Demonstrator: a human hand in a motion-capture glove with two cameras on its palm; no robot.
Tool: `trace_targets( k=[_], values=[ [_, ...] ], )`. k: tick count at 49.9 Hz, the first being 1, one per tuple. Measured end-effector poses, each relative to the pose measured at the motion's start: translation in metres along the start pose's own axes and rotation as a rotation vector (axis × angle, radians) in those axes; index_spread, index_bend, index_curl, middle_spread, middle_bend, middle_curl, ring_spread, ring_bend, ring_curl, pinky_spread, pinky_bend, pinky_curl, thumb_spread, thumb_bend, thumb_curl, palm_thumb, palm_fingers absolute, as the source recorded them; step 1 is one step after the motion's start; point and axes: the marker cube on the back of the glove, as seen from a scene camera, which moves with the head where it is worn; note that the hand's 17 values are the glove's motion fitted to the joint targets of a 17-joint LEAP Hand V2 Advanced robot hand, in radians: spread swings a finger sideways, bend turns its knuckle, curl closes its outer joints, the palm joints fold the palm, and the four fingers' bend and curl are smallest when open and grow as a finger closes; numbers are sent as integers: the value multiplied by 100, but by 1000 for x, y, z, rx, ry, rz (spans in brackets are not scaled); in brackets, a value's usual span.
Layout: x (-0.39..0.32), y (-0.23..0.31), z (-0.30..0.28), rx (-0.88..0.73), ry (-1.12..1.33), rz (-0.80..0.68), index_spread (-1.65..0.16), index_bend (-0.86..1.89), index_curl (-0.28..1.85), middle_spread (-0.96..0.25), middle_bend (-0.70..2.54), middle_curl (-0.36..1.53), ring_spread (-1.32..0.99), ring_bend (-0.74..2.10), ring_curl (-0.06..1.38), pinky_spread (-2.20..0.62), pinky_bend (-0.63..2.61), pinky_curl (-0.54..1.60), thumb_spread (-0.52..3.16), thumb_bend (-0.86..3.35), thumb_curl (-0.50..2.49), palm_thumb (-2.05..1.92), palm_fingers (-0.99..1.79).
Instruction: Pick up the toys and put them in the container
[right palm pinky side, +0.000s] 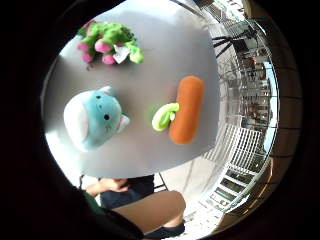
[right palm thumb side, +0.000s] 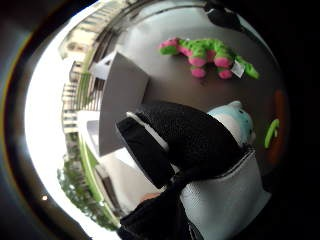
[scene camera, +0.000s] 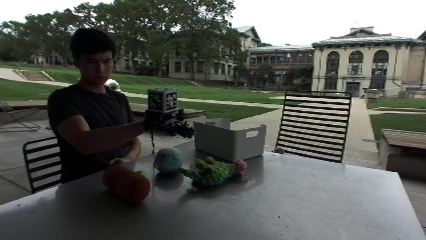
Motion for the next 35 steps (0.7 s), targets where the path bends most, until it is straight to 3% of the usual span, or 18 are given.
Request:
trace_targets(
  k=[15, 24, 25, 27, 28, 29, 35],
  values=[
    [20, 10, 79, -162, -7, 15, -29, 17, 36, -7, 31, 35, -9, 23, 19, 3, 43, 32, 113, -7, 16, -10, 14],
    [21, 19, 111, -299, -18, 33, -24, 8, 31, -6, 31, 36, -7, 43, 23, 3, 72, 38, 121, 7, 22, 15, 47],
    [21, 20, 113, -305, -4, 29, -24, 12, 32, -6, 34, 37, -6, 40, 22, 5, 64, 34, 119, 3, 22, 9, 37],
    [20, 23, 115, -314, 30, 21, -24, -2, 27, -6, 18, 32, -13, 69, 32, -18, 101, 45, 127, 17, 27, 34, 76],
    [19, 24, 116, -317, 46, 18, -23, 5, 26, -6, 26, 34, -9, 53, 23, -7, 84, 36, 126, 11, 25, 25, 51],
    [18, 25, 116, -316, 59, 15, -23, 0, 25, -6, 16, 32, -15, 75, 34, -23, 106, 47, 129, 19, 29, 37, 76],
    [14, 28, 114, -295, 101, 6, -21, 12, 22, -8, 17, 31, -28, 91, 39, -39, 108, 46, 133, 29, 35, 56, 86]
  ],
)
